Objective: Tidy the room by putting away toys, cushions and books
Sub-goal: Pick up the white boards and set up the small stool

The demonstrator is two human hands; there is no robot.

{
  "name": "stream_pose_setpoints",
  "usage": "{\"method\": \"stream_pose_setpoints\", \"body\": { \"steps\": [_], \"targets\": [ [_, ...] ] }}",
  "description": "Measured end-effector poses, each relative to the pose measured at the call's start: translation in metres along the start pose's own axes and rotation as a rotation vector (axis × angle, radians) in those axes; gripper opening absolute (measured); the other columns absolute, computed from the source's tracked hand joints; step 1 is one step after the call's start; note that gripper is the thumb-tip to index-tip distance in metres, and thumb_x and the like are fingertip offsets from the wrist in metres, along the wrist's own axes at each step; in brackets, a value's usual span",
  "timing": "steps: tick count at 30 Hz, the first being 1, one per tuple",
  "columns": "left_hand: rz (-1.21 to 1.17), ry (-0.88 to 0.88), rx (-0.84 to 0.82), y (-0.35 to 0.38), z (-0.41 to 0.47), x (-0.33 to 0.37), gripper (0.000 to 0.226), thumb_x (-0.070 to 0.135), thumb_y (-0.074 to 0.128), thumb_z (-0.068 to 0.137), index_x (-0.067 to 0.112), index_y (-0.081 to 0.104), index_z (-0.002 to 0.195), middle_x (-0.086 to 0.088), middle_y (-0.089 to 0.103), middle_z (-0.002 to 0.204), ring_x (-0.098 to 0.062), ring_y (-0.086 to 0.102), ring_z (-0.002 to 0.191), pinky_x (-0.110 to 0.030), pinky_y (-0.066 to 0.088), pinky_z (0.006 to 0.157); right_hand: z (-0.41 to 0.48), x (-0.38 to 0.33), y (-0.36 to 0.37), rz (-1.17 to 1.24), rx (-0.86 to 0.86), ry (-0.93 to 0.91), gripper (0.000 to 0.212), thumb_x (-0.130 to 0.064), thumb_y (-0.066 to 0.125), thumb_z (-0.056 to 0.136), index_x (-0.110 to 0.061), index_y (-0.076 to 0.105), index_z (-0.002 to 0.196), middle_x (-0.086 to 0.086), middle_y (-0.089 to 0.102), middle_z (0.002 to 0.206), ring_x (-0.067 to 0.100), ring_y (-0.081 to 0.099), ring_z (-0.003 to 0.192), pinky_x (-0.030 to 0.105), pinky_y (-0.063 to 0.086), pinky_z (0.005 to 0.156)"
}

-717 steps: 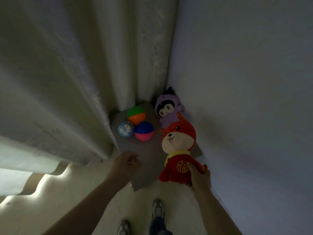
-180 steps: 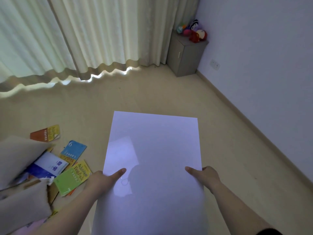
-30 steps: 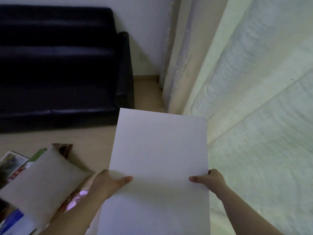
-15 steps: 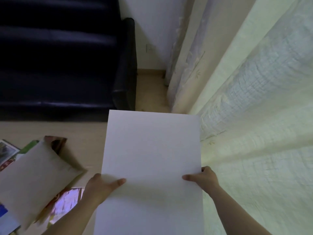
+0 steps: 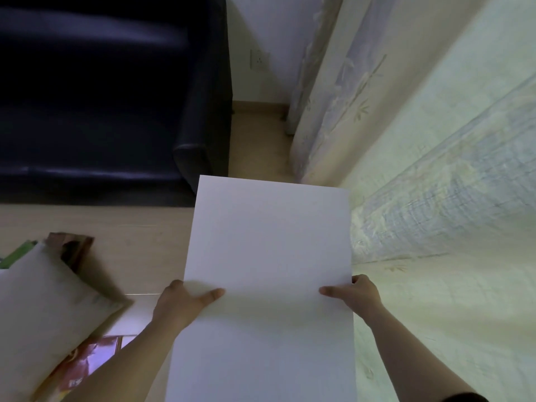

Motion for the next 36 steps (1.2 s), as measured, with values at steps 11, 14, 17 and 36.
{"method": "stream_pose_setpoints", "body": {
  "steps": [11,14,17,36],
  "targets": [
    [0.014,-0.005,-0.016,0.036,0.067,0.021,0.11,0.072,0.071,0.061,0.001,0.038,0.137,-0.012,0.047,0.139,-0.031,0.047,0.126,-0.036,0.044,0.098,0.068,-0.007,0.019,0.01,-0.027,-0.026,0.034,-0.028,0.091,0.057,-0.009,0.074,0.08,0.002,0.073,0.08,0.016,0.068,0.074,0.027,0.051,0.063],
    [0.024,-0.017,-0.023,0.045,0.079,0.024,0.111,0.072,0.071,0.061,0.001,0.036,0.139,-0.012,0.046,0.14,-0.03,0.046,0.127,-0.035,0.043,0.097,0.084,-0.004,0.024,0.018,-0.03,-0.031,0.035,-0.028,0.091,0.057,-0.01,0.074,0.081,0.001,0.073,0.08,0.017,0.069,0.075,0.028,0.052,0.065],
    [0.023,-0.022,-0.029,0.053,0.088,0.028,0.11,0.071,0.071,0.062,0.0,0.036,0.139,-0.012,0.046,0.14,-0.031,0.046,0.127,-0.034,0.043,0.096,0.099,-0.001,0.028,0.02,-0.035,-0.018,0.035,-0.029,0.091,0.056,-0.01,0.075,0.081,0.002,0.074,0.081,0.018,0.069,0.076,0.03,0.054,0.069],
    [0.068,-0.022,0.001,0.072,0.122,0.049,0.098,0.074,0.069,0.062,0.002,0.047,0.125,-0.012,0.058,0.123,-0.031,0.055,0.113,-0.035,0.049,0.086,0.135,0.0,0.027,0.063,0.084,0.015,0.09,-0.058,0.082,0.024,-0.007,0.067,0.096,0.003,0.072,0.086,0.019,0.069,0.075,0.026,0.049,0.055]
  ]
}}
Point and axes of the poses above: each hand's wrist, its own z-axis towards the middle knuckle, its own y-axis out of the palm, x = y × z, the point moved 4 cm from there along z, towards the middle knuckle
